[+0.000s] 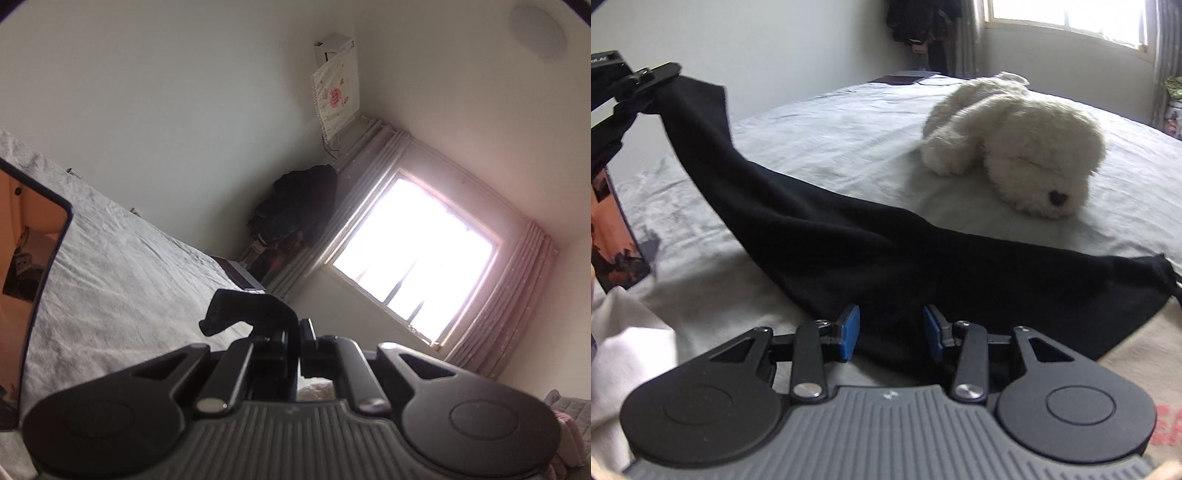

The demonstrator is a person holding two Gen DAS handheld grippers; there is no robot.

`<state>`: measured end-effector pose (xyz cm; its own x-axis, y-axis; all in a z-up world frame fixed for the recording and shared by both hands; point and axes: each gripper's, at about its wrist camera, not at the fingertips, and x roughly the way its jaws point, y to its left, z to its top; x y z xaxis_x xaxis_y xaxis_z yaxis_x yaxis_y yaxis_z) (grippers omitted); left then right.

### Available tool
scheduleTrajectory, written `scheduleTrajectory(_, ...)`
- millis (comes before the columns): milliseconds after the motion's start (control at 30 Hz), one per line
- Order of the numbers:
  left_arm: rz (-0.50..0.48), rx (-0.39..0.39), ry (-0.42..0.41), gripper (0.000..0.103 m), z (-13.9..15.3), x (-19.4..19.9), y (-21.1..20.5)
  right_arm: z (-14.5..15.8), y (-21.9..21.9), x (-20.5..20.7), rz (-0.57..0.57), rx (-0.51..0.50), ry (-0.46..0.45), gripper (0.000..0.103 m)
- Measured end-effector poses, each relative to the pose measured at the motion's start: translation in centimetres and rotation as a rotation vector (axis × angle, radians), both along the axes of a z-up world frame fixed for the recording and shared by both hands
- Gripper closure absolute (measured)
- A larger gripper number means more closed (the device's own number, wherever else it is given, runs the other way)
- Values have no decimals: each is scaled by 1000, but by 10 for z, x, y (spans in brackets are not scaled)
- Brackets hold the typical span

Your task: Fold clothes

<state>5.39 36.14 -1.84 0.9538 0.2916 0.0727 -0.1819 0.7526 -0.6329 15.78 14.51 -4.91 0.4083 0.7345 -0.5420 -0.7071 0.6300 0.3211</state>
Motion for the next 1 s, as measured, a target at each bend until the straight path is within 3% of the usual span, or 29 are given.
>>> scheduleTrajectory(100,-104,27,-34,98,7,6,-11,1,-5,-2,11,88,68,66)
scheduleTrajectory(333,-283,139,-22,98,22,20,-52,23,-96,4,-177,224,167,49)
scheduleTrajectory(400,-340,99,-28,98,18,26,-61,20,-125,2,-245,264,209,38)
scheduleTrajectory(500,-466,8,-24,98,6,41,-74,9,-163,2,-324,354,281,37)
scheduleTrajectory(567,-528,-19,7,98,-3,51,-87,0,-186,5,-358,437,335,37)
scheduleTrajectory(767,-677,9,139,98,-17,75,-131,-17,-237,14,-414,676,465,37)
scheduleTrajectory(1000,-820,213,303,98,-31,84,-209,-23,-254,18,-444,720,555,37)
